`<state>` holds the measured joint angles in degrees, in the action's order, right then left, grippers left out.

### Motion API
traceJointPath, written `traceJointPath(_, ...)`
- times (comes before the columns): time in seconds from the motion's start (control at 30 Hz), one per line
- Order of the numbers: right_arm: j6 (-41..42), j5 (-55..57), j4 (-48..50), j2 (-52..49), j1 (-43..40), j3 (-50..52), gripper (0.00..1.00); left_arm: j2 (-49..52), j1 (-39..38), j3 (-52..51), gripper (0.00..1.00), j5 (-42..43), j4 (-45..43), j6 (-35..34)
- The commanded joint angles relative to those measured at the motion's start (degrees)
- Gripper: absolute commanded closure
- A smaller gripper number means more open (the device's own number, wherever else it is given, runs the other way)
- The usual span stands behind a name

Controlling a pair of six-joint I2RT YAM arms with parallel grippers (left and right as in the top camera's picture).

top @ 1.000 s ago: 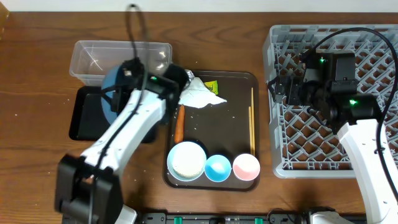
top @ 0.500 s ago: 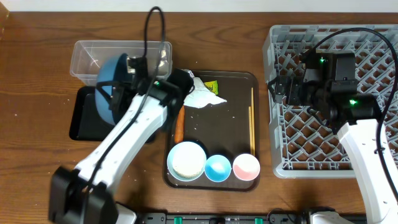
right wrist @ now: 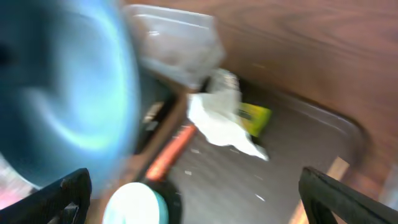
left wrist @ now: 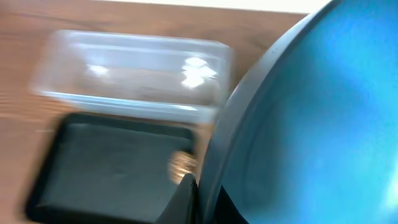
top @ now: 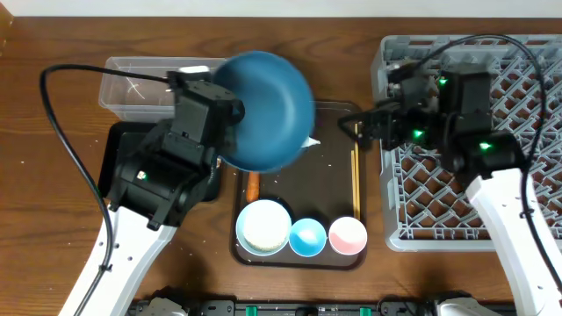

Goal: Sort waste into correct bins and load items into the dishwasher rack
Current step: 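Hand the blue plate from the left gripper to the right gripper, then place the blue plate upright in the dish rack with the right gripper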

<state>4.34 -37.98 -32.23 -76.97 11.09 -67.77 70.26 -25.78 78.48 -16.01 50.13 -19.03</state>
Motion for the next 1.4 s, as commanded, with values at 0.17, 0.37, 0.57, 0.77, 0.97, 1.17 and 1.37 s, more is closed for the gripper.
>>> traceJointPath(0.17, -2.25, -1.6, 4.55, -1.36, 8.63, -1.11, 0.32, 0.76, -0.02, 0.83, 0.94, 26.05, -2.08, 3.15)
traceJointPath(0.37, -1.53, 5.38, 4.11, -1.86, 9.11, -1.16, 0.99, 0.74, 0.11, 0.85, 0.39, 27.21, -4.0, 3.19)
traceJointPath(0.57, 3.91, 37.46, 1.6, 3.06, 0.61, -1.2, 0.99, -2.86, 0.55, 0.96, 0.02, 14.21, -3.93, 5.31)
traceJointPath(0.77, 5.25, 68.94, 0.55, 4.63, -8.0, -1.18, 0.99, -10.32, 4.74, 0.96, 0.02, 10.78, -4.42, 5.29)
traceJointPath(0.97, 0.07, 97.26, 13.7, -0.57, -14.25, -1.14, 0.99, -15.61, 10.4, 0.94, 0.02, 10.78, -3.89, 5.29)
traceJointPath(1.17, -28.13, 102.75, 38.36, -11.21, -18.95, -1.14, 0.99, -16.48, 11.41, 0.94, 0.02, 10.82, -1.36, 5.27)
traceJointPath(1.37, -65.64, 105.74, 65.81, -22.14, -20.87, -1.14, 0.99, -16.41, 11.41, 0.9, 0.02, 10.82, 1.66, 5.27)
